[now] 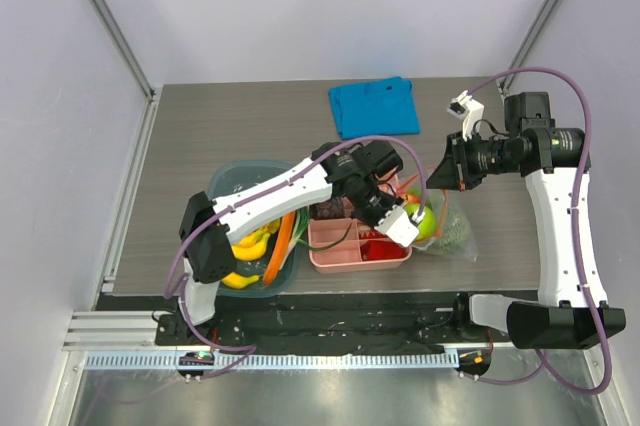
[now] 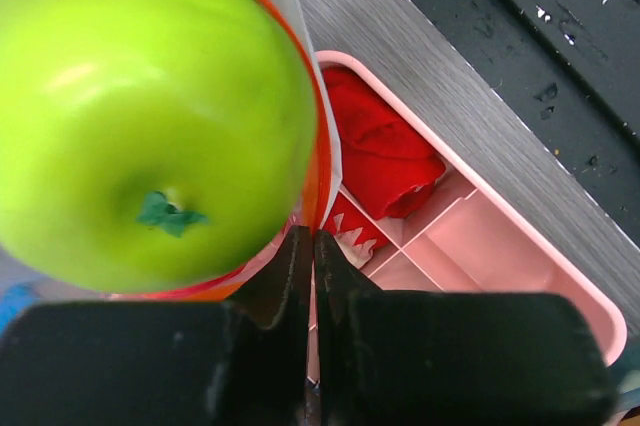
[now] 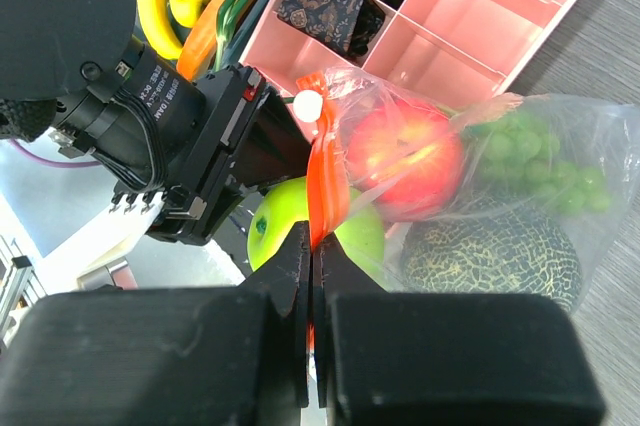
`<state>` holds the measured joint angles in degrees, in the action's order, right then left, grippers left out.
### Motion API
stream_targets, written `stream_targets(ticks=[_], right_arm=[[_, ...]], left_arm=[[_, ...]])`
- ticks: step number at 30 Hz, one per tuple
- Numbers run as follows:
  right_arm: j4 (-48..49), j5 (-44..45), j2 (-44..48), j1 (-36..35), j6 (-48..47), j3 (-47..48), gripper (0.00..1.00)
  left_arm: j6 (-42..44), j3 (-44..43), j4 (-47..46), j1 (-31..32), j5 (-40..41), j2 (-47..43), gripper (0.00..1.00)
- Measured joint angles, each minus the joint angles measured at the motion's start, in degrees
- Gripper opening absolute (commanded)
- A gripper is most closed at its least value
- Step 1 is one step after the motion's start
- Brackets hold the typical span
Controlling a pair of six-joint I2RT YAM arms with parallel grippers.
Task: Place the food in the zip-top bag and seal the zipper
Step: Adjust the zipper food storage bag at the center of the board.
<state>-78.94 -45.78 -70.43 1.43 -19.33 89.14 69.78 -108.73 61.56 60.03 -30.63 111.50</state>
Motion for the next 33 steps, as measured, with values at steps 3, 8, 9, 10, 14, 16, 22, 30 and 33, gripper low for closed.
stream_targets(ticks=[3,8,9,10,14,16,22,30,33], right_arm=[[0.0,0.0,0.0,0.0,0.0,0.0,0.0],[0.0,0.2,0.0,0.0,-0.09,0.0,0.01],[0.02,0.26,0.0,0.0,-0.13,0.0,0.01],[0.02,0.44,0.0,0.0,-0.28,0.0,0.01],[0.02,1.22,0.0,0.0,-0.87,-0.02,0.01],[0.02,1.53,0.0,0.02,-1.31,-0.07,0.01],[0.04,1.77,0.0,0.0,-1.84,-0.44,0.01],[0.02,1.73,0.0,0.0,-2.45,-0.68,0.01],[0.02,1.73,0.0,0.0,-2.6,-0.68,0.01]], left_arm=[[0.2,0.0,0.02,0.11,-0.02,-0.02,0.0],[-0.28,0.0,0.42,0.13,-0.76,-0.81,0.0],[-0.57,-0.02,0.55,0.11,-1.11,-1.31,0.0],[-0.81,-0.22,0.81,0.11,-1.6,-1.9,0.0],[-3.21,-2.14,1.09,0.13,-3.45,-4.72,0.0],[-4.33,-3.02,1.03,0.11,-4.28,-6.69,0.0],[-8.15,-3.8,-0.37,0.11,-6.12,-10.43,0.07],[-4.7,4.17,-3.08,0.11,-3.19,-10.67,0.42],[-3.26,7.08,-4.2,0.11,-2.03,-10.67,0.48]])
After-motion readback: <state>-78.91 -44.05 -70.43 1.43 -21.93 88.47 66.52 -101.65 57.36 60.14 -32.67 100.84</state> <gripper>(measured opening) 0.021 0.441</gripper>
